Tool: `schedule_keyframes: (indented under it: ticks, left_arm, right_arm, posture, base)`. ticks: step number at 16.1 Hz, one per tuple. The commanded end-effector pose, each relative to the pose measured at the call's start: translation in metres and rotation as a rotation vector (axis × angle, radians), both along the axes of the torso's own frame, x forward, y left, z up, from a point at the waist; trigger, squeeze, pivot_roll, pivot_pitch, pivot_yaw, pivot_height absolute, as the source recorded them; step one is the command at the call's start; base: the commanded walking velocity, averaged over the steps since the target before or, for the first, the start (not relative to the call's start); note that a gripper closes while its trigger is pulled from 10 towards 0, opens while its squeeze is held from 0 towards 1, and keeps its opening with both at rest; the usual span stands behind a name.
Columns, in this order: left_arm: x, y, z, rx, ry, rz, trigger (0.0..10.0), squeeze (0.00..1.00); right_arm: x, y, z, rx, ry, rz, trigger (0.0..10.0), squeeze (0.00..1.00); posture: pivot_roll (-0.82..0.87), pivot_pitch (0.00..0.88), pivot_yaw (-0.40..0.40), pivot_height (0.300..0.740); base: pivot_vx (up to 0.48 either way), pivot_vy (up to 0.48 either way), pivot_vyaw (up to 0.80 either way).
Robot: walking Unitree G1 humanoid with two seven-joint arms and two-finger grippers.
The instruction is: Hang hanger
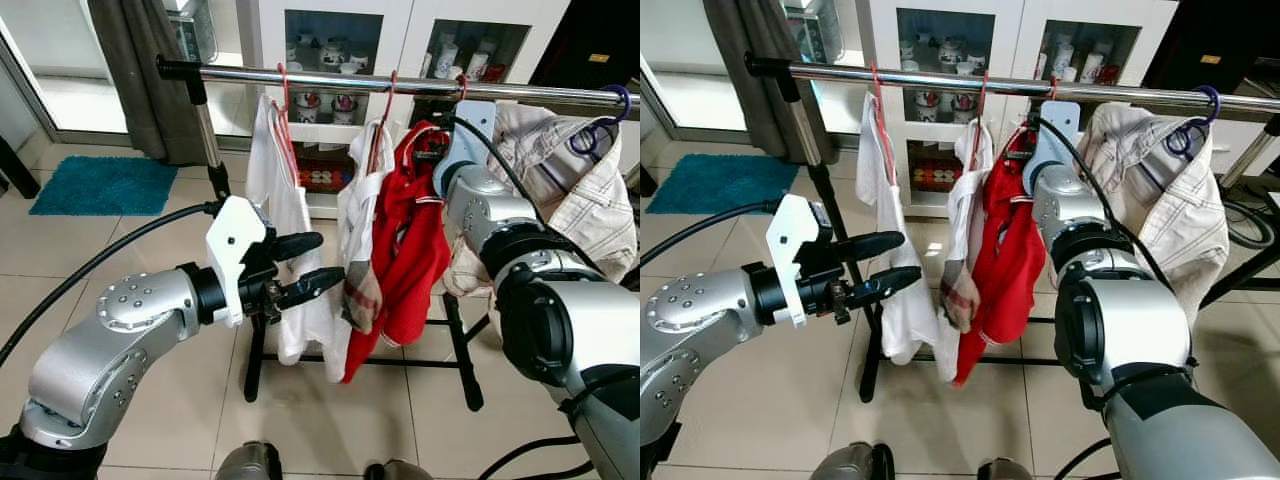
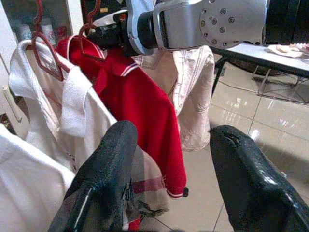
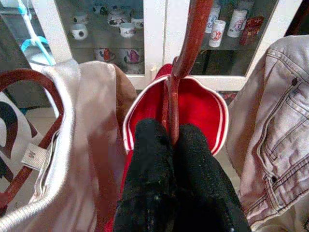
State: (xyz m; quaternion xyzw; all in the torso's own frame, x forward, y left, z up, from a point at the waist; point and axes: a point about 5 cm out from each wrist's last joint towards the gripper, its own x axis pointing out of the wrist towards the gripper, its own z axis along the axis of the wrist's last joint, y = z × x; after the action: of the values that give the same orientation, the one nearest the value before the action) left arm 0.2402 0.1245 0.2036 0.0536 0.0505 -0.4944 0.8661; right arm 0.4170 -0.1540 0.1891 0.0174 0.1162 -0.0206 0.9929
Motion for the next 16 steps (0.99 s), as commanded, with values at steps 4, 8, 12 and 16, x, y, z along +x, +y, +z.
schedule_keyframes:
  ticks: [4, 8, 12, 16]
  left_arm:
    - [-0.001, -0.004, 0.002, 0.000, -0.001, -0.033, 10.0, 0.00]
    - [-0.001, -0.004, 0.003, -0.001, -0.005, -0.029, 10.0, 0.00]
    - [0.000, -0.005, 0.003, -0.019, -0.012, -0.018, 10.0, 0.00]
    - [0.004, -0.009, 0.008, -0.070, -0.030, -0.012, 10.0, 0.00]
  right_arm:
    - [-0.007, -0.007, -0.024, 0.002, 0.107, -0.021, 10.0, 0.00]
    - [-0.005, -0.009, -0.017, 0.020, 0.072, -0.032, 10.0, 0.00]
    - [-0.001, -0.010, -0.001, 0.059, -0.019, -0.040, 10.0, 1.00]
    - [0.003, -0.007, 0.017, 0.037, -0.070, 0.005, 10.0, 1.00]
  posture:
    - [0.10, 0.102, -0.025, 0.740]
    - [0.10, 0.104, -0.030, 0.740]
    - [0.11, 0.096, -0.038, 0.740]
    - [0.10, 0.071, -0.034, 0.740]
  base:
    - [0.000, 0.000, 0.00]
    - [0.000, 0.000, 0.00]
    - [0.000, 0.000, 0.00]
    - [0.000, 0.000, 0.00]
